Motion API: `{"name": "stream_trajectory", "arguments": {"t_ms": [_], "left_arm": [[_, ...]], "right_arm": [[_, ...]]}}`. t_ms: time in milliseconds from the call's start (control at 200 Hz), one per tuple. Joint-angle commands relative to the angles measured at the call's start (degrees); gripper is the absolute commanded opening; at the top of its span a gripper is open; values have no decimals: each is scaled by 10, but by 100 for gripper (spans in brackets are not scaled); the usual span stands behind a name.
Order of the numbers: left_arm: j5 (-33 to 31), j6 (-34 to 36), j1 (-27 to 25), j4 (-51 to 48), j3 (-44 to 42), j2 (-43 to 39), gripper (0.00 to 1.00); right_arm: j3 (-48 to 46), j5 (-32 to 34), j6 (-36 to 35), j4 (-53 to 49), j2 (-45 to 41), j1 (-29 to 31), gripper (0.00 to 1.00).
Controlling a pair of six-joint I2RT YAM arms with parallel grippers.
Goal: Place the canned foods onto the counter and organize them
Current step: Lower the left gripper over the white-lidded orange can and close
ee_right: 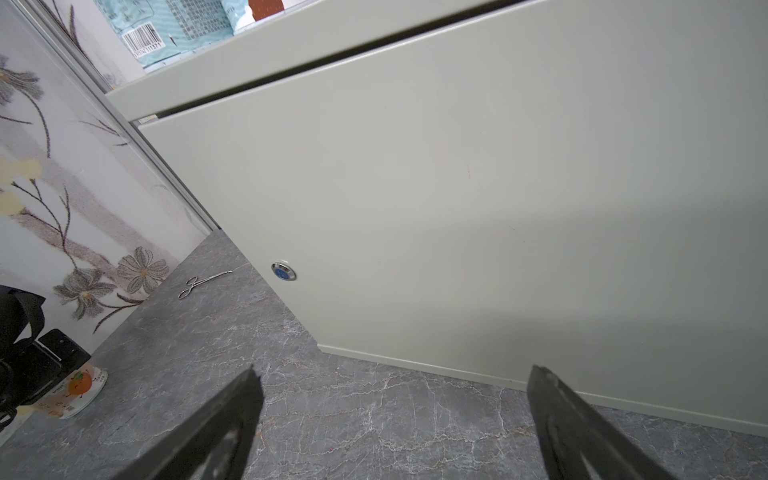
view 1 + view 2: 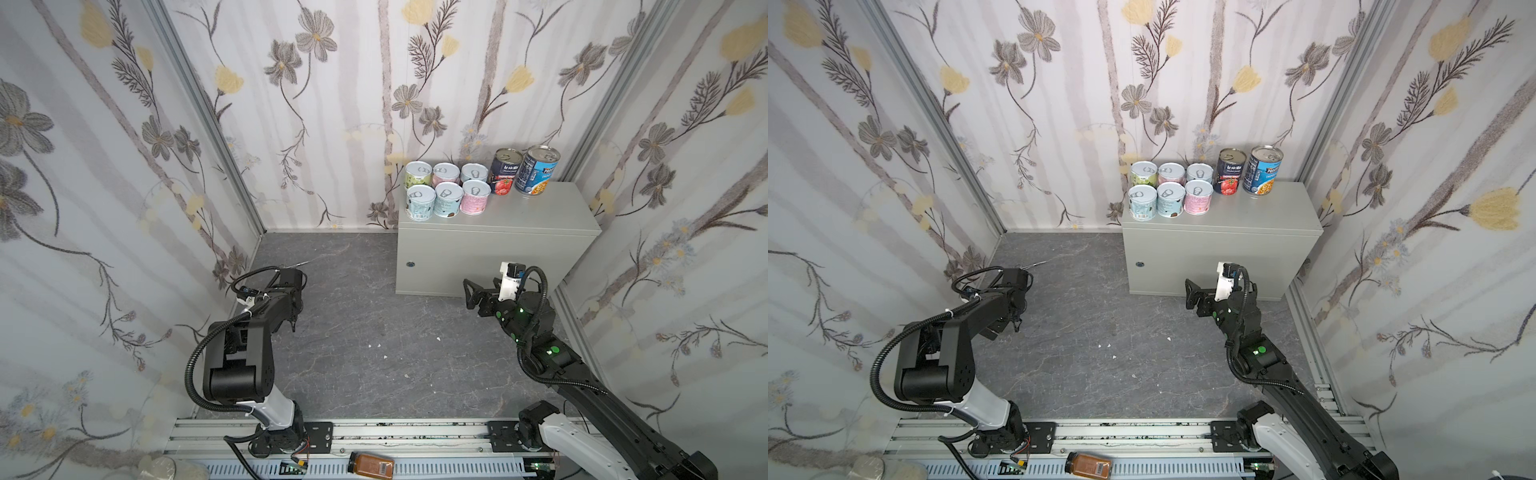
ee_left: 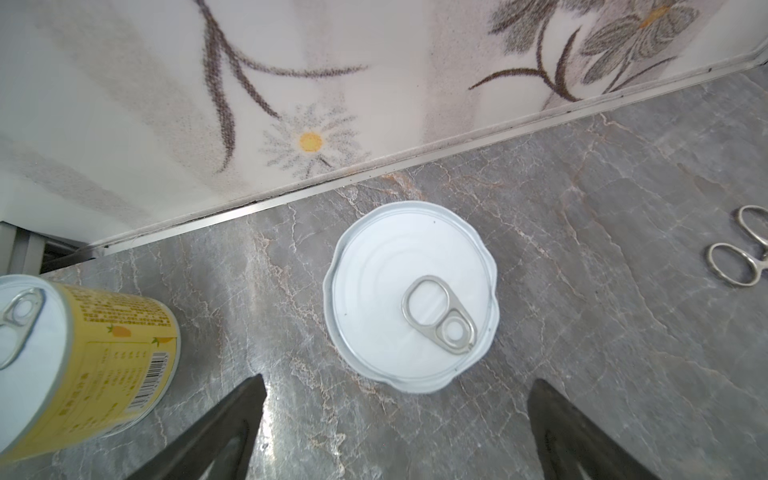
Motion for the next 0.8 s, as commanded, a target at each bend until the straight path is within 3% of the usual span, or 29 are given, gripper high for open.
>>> {"name": "stream_trajectory", "arguments": {"t_ms": [0,275,794], "left_arm": [[-7,17,15,-3,15,7,100],[33,38,55,0,39,50,100],[49,75,82,9,93,125,99]], "right_arm": [[1,-2,-6,21,-2,1,100],[4,3,-9,12,-11,1,100],[18,3,-15,16,5,1,100]]}}
